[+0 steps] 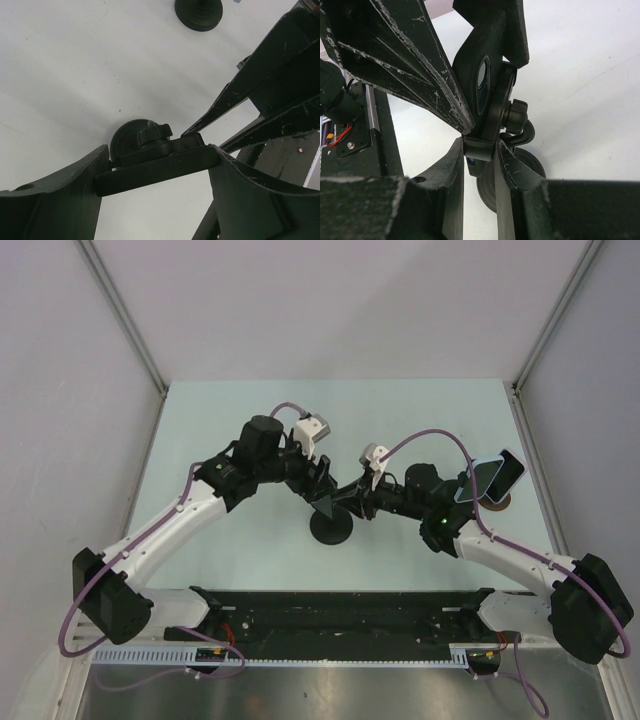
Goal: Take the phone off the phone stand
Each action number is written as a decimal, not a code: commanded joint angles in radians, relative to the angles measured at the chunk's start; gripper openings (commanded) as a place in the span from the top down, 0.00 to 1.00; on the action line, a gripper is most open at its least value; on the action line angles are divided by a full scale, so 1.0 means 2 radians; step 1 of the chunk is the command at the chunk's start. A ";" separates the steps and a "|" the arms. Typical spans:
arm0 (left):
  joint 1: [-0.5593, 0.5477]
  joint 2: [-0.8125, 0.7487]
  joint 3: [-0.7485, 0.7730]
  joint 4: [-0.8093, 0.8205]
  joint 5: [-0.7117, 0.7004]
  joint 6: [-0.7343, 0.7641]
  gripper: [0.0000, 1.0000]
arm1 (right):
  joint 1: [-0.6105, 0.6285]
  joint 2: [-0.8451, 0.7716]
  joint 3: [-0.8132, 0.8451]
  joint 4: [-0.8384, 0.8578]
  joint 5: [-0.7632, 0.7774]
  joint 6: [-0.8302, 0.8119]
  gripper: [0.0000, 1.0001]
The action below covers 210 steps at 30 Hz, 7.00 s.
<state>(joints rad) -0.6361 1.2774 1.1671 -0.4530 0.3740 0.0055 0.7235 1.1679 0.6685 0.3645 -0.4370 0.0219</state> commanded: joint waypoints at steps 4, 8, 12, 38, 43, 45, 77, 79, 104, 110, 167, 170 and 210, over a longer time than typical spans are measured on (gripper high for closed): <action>0.027 -0.018 0.019 -0.030 0.007 0.066 1.00 | -0.025 -0.014 -0.002 -0.007 -0.099 0.012 1.00; 0.027 -0.024 0.015 -0.033 0.006 0.079 1.00 | -0.033 -0.021 -0.005 -0.001 -0.109 0.020 1.00; 0.027 -0.028 0.014 -0.035 0.009 0.085 1.00 | -0.037 -0.024 -0.005 -0.003 -0.104 0.024 1.00; 0.024 -0.042 0.018 -0.038 0.055 0.086 1.00 | -0.043 -0.034 -0.020 -0.004 -0.032 0.038 1.00; 0.024 -0.050 0.014 -0.039 0.020 0.096 1.00 | -0.043 -0.032 -0.025 0.004 -0.037 0.044 1.00; 0.025 -0.057 0.012 -0.038 0.016 0.098 1.00 | -0.043 -0.032 -0.026 0.006 -0.035 0.046 1.00; -0.049 -0.096 0.002 -0.010 -0.163 -0.038 0.16 | -0.018 -0.049 -0.042 0.010 0.075 0.046 1.00; -0.068 -0.124 -0.019 0.012 -0.185 -0.065 0.05 | -0.016 -0.046 -0.043 0.011 0.077 0.045 1.00; -0.100 -0.156 -0.245 0.434 -0.192 -0.044 0.00 | -0.004 -0.049 -0.060 0.042 0.085 0.048 1.00; -0.102 -0.124 -0.251 0.452 -0.205 -0.051 0.00 | -0.004 -0.055 -0.063 0.042 0.087 0.047 1.00; -0.075 -0.186 -0.189 0.312 -0.008 -0.093 1.00 | -0.006 -0.094 -0.073 0.002 0.156 0.036 1.00; -0.073 -0.185 -0.146 0.231 -0.108 -0.086 1.00 | -0.007 -0.101 -0.073 -0.009 0.190 0.040 1.00; 0.359 0.264 0.065 -0.059 -0.250 0.019 0.96 | -0.010 -0.158 -0.113 -0.003 0.223 0.062 1.00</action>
<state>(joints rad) 0.0681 1.7618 1.2530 -0.5720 -0.1204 -0.0414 0.7086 0.8516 0.4541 0.3260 0.0120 0.1322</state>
